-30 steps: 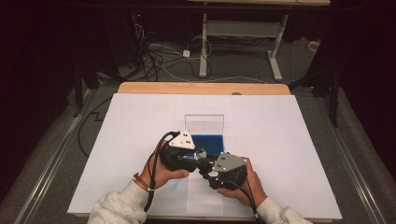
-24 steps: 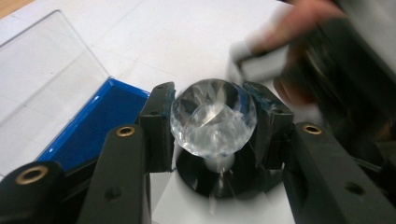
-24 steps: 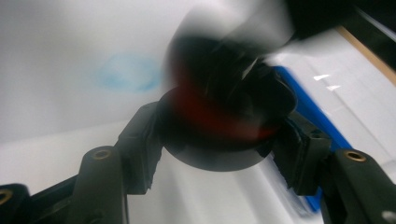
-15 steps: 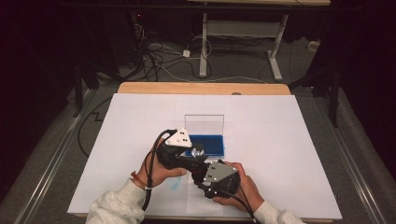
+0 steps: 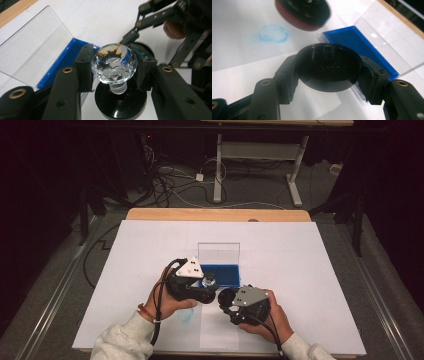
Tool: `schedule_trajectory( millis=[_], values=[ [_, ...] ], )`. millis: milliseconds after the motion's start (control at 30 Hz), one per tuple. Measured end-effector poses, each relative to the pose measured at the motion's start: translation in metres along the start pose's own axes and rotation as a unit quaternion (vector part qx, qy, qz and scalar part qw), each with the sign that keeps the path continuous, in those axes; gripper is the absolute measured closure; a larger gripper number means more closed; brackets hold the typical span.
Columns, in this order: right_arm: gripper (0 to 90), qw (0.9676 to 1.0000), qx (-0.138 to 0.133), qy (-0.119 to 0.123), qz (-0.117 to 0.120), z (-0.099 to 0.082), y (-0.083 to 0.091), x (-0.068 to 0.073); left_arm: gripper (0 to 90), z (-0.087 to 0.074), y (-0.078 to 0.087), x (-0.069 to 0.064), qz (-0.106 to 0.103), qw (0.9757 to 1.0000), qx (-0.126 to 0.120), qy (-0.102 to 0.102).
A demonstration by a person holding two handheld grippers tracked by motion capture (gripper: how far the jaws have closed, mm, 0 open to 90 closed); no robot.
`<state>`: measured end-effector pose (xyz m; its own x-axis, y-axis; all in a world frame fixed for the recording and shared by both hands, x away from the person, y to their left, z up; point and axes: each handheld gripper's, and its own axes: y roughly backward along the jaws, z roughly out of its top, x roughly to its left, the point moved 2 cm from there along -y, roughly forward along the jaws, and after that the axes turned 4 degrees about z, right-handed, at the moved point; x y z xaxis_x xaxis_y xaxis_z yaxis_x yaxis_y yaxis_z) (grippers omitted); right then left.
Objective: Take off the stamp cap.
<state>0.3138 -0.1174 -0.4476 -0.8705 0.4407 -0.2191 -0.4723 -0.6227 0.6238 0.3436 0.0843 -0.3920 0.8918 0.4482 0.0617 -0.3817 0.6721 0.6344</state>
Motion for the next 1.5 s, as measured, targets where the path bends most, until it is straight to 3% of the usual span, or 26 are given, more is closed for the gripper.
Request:
schedule_trajectory(
  millis=[533, 767, 1100, 1200, 1500],
  values=[
    [39.2, 0.9971, -0.035, -0.045, -0.050, -0.014, 0.046, -0.021, 55.1, -0.010, 0.006, 0.008, 0.021, 0.9998, 0.004, 0.001],
    [39.1, 0.9934, -0.050, -0.071, -0.075, -0.030, 0.069, -0.029, 55.2, -0.012, 0.013, 0.013, 0.035, 0.9994, 0.000, 0.004],
    [39.1, 0.9897, -0.049, -0.092, -0.099, -0.056, 0.093, -0.033, 55.1, -0.013, 0.020, 0.017, 0.047, 0.9988, -0.009, 0.006],
    [39.1, 0.9888, -0.044, -0.093, -0.109, -0.064, 0.097, -0.033, 55.1, -0.013, 0.022, 0.019, 0.054, 0.9985, -0.011, 0.007],
    [39.1, 0.9881, -0.037, -0.100, -0.110, -0.076, 0.097, -0.038, 55.1, -0.013, 0.026, 0.024, 0.064, 0.9978, -0.015, 0.007]
  ],
)
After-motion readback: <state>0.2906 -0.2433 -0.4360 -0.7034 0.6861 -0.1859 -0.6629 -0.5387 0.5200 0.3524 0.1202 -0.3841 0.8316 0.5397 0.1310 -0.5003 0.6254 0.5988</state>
